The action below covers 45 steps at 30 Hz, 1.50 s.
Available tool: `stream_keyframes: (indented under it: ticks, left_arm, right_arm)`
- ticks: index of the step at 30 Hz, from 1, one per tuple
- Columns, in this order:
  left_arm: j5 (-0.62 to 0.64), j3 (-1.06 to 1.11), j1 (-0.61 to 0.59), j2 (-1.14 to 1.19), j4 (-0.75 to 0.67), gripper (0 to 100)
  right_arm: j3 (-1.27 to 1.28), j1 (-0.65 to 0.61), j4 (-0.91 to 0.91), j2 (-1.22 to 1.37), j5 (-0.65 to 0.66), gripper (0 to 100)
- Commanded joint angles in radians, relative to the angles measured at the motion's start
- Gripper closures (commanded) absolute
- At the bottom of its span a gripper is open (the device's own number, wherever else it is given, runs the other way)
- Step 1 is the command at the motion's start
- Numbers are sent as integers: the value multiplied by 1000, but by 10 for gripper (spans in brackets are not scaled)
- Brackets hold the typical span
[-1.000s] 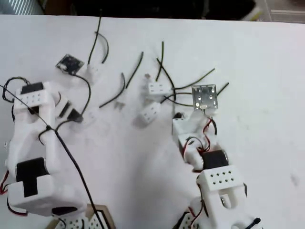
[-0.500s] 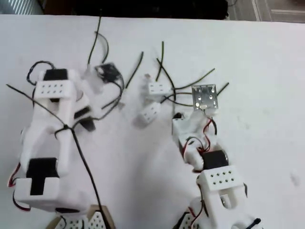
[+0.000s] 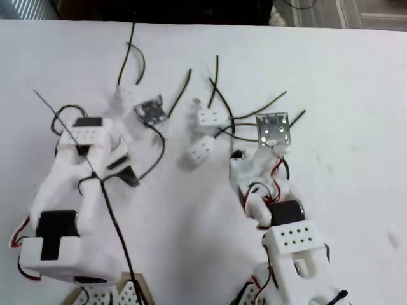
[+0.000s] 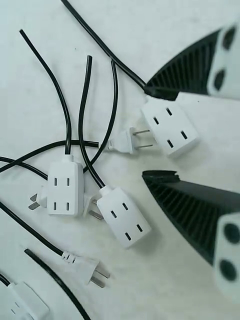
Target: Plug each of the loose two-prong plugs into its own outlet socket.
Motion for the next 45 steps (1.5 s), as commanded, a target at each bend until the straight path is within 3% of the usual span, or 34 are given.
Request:
stream_keyframes:
  ticks: [1, 8, 17, 28, 31, 41, 45]
  left_arm:
    - [28, -52, -50, -48, -3, 616]
    - [28, -97, -99, -44, -11, 614]
    - [26, -272, -139, -47, 91, 614]
    - [32, -572, -185, 401, 97, 619]
    - [32, -643, -193, 504, 104, 676]
    - [37, -829, -108, 539, 519, 899]
    - [123, -908, -90, 539, 655, 940]
  right_arm:
    - [-5, -5, -19, 4, 2, 765]
    - [-5, -5, -19, 4, 2, 765]
    - [-3, -5, -19, 4, 2, 765]
    - [-3, -5, -19, 4, 2, 765]
    - [-3, -5, -19, 4, 2, 765]
    - [-3, -5, -19, 4, 2, 765]
    - [-3, -5, -19, 4, 2, 765]
